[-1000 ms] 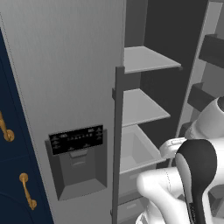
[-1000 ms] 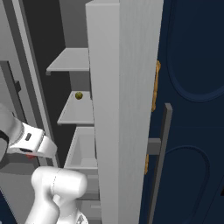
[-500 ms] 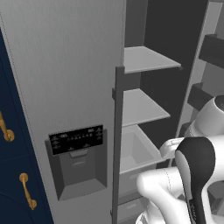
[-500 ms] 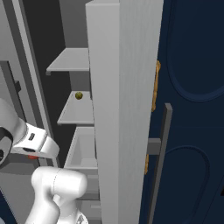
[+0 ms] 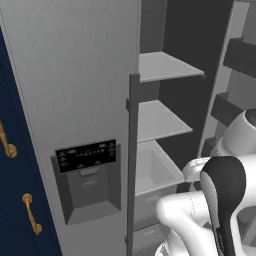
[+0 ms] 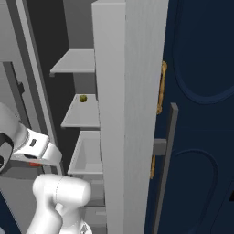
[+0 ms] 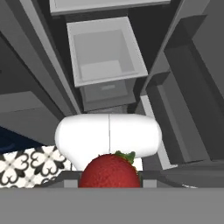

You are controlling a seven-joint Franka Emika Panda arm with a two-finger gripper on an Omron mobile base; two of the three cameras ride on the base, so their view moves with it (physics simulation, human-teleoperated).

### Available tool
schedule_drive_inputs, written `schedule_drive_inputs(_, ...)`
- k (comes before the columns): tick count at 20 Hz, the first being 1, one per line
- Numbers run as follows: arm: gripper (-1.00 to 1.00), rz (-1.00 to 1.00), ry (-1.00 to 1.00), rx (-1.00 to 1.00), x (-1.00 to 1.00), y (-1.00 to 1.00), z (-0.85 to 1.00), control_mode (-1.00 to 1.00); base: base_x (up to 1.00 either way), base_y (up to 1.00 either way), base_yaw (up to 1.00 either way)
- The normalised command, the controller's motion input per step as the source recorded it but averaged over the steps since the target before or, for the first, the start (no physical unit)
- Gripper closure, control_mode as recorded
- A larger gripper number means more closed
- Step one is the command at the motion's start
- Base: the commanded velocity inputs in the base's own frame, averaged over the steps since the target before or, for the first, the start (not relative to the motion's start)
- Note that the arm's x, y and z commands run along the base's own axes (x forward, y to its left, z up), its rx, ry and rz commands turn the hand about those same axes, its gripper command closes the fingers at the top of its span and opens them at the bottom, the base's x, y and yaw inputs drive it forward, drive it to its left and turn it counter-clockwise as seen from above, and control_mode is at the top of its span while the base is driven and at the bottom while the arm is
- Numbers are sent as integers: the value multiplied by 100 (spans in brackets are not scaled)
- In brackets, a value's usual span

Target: Take the strawberry from the fridge and place it on top of the pancake, located on the dining counter.

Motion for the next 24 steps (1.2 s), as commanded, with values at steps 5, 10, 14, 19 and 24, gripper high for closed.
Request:
schedule_drive_inputs(5, 100, 0, 0, 0, 0, 0, 0, 100, -73, 19, -11)
schedule_drive_inputs(10, 100, 0, 0, 0, 0, 0, 0, 100, -76, 9, -29)
schedule_drive_inputs(14, 100, 0, 0, 0, 0, 0, 0, 100, -81, 0, -42)
schedule_drive_inputs(19, 100, 0, 0, 0, 0, 0, 0, 100, -55, 0, -73)
schedule_drive_inputs(24, 100, 0, 0, 0, 0, 0, 0, 100, -5, -14, -89)
